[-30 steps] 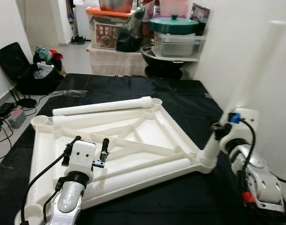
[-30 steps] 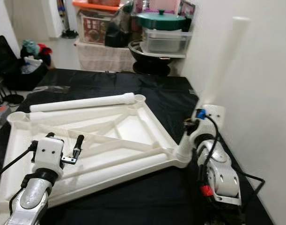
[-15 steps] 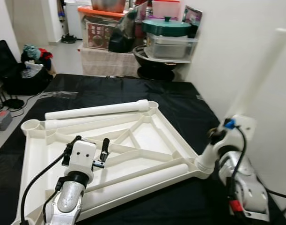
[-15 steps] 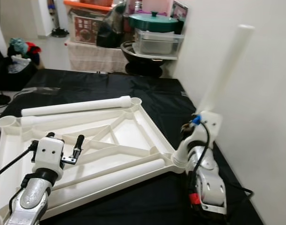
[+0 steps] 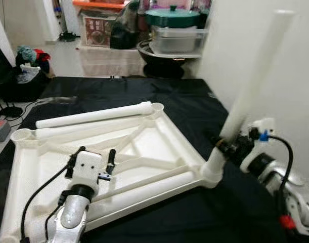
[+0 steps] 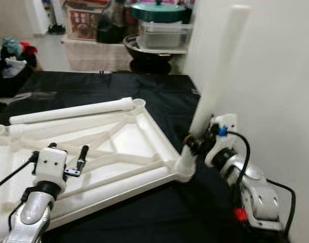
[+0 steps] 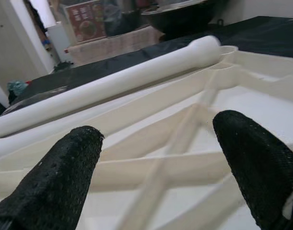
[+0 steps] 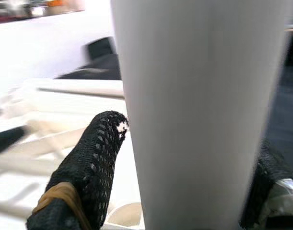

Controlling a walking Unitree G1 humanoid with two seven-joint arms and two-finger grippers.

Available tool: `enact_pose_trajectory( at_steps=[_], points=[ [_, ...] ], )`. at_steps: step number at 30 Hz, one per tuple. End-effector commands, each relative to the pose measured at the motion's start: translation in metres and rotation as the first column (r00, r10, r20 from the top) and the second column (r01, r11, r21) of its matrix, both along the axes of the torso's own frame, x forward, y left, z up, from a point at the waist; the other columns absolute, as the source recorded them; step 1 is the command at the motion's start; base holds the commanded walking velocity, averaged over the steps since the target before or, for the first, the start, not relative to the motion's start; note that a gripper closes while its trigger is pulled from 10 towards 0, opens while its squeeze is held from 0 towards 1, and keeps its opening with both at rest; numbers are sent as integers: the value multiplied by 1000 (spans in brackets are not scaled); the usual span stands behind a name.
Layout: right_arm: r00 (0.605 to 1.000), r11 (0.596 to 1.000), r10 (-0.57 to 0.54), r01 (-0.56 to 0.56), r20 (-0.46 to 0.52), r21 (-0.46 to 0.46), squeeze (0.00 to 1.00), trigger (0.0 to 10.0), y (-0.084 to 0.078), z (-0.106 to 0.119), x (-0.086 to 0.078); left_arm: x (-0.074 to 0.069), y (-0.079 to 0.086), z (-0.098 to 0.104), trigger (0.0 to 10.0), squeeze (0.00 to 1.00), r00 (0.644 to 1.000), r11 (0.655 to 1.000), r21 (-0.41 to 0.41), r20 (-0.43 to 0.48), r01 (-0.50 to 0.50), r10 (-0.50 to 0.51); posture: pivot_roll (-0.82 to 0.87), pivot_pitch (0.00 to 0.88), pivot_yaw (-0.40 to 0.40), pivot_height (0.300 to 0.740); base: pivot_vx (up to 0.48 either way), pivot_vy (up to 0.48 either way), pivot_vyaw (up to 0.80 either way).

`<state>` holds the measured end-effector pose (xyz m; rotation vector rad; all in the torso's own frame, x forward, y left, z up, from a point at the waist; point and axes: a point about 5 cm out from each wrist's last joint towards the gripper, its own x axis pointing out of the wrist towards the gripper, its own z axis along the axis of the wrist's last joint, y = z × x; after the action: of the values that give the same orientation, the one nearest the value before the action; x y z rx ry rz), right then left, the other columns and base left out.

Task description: Building children table

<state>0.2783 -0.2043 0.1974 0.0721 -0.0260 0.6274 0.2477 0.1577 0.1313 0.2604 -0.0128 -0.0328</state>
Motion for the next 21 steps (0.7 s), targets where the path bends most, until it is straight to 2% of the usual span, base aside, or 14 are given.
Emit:
enact_pose_trajectory(
  at_steps=[1,2,3,4,6,7,8,9,10,11,13,16,20,21],
  points=[
    [999,999,54,-54,1,3,0,10000,7,1,-2,-1,1,-2,10000,0,1000,1000,4,-10,-1,1,101,0,-96,740,0,0,0],
    [987,987,161,-161,0,-7,0,10000,15,1,-10,-1,0,-2,10000,0,1000,1000,4,-9,-3,3,106,0,-100,740,0,0,0],
    [987,987,161,-161,0,-7,0,10000,15,1,-10,-1,0,-2,10000,0,1000,1000,4,-9,-3,3,106,0,-100,740,0,0,0],
    [967,967,256,-256,-11,-16,0,10000,23,-2,-16,-2,-1,-2,10000,0,1000,1000,5,-8,-2,2,105,0,-100,740,0,0,0],
    [967,967,256,-256,-11,-16,0,10000,23,-2,-16,-2,-1,-2,10000,0,1000,1000,5,-8,-2,2,105,0,-100,740,0,0,0],
    [947,947,320,-321,-21,-19,0,10000,28,-5,-19,-2,-2,-1,10000,0,1000,1000,5,-7,-1,1,105,0,-98,740,0,0,0],
    [947,947,320,-321,-21,-19,0,10000,28,-5,-19,-2,-2,-1,10000,0,1000,1000,5,-7,-1,1,105,0,-98,740,0,0,0],
    [942,942,334,-334,-30,-11,0,4667,30,-8,-18,-3,-4,-2,10000,0,1000,1000,5,-7,1,-1,110,0,-102,740,0,0,0],
    [942,942,334,-334,-30,-11,0,4667,30,-8,-18,-3,-4,-2,10000,0,1000,1000,5,-7,1,-1,110,0,-102,740,0,0,0],
    [944,945,328,-328,-32,0,0,0,30,-10,-16,-3,-5,-2,10000,0,1000,1000,4,-8,2,-2,110,0,-103,740,0,0,0],
    [954,954,300,-299,-29,21,0,0,28,-11,-12,-3,-6,-3,10000,0,1000,1000,3,-8,1,-1,111,0,-106,740,0,0,0],
    [995,994,104,-104,1,38,0,0,17,-10,4,-4,-6,-3,10000,0,1000,1000,-2,-9,-3,3,106,0,-112,740,0,0,0],
    [998,997,56,-56,1,44,0,0,14,-11,6,-4,-6,-3,10000,0,1000,1000,-3,-9,-2,2,105,0,-111,740,0,0,0],
    [1000,999,-25,25,-4,34,0,0,11,-13,8,-4,-6,-4,10000,0,1000,1000,-4,-11,1,-1,99,0,-105,740,0,0,0]
  ],
)
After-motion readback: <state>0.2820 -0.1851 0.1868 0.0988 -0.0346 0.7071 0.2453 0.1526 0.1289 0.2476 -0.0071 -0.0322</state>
